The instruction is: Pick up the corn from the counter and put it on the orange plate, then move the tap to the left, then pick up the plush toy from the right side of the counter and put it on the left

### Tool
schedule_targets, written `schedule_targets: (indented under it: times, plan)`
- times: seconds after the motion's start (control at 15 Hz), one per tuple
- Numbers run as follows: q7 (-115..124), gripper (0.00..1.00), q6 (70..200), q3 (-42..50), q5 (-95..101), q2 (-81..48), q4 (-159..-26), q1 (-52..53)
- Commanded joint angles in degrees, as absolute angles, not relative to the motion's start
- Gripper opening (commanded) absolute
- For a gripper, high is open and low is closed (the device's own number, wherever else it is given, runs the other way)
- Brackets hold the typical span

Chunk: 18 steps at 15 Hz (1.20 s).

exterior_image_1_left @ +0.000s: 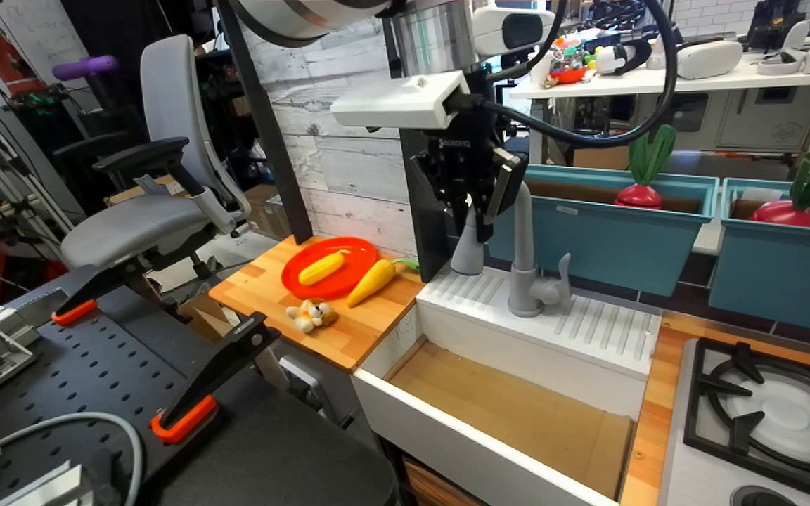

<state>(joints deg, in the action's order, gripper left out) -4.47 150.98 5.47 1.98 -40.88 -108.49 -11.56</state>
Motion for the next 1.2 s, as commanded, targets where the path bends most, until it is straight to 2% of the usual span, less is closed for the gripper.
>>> schedule_targets:
  times: [0.0, 0.93, 1.0, 1.07, 1.13]
  plan:
    - [-0.82, 0.07, 150.88, 2.85, -2.74, -42.45, -107.33, -10.99]
    - [8.72, 0.07, 153.4, -1.65, -16.56, -44.61, -101.74, -10.58]
    - [8.6, 0.13, 153.64, -1.54, -16.35, -44.6, -101.85, -10.44]
    - [8.54, 0.54, 153.92, -1.04, -15.65, -44.56, -102.07, -10.01]
    - [8.54, 0.53, 153.93, -0.64, -15.15, -44.38, -102.36, -9.73]
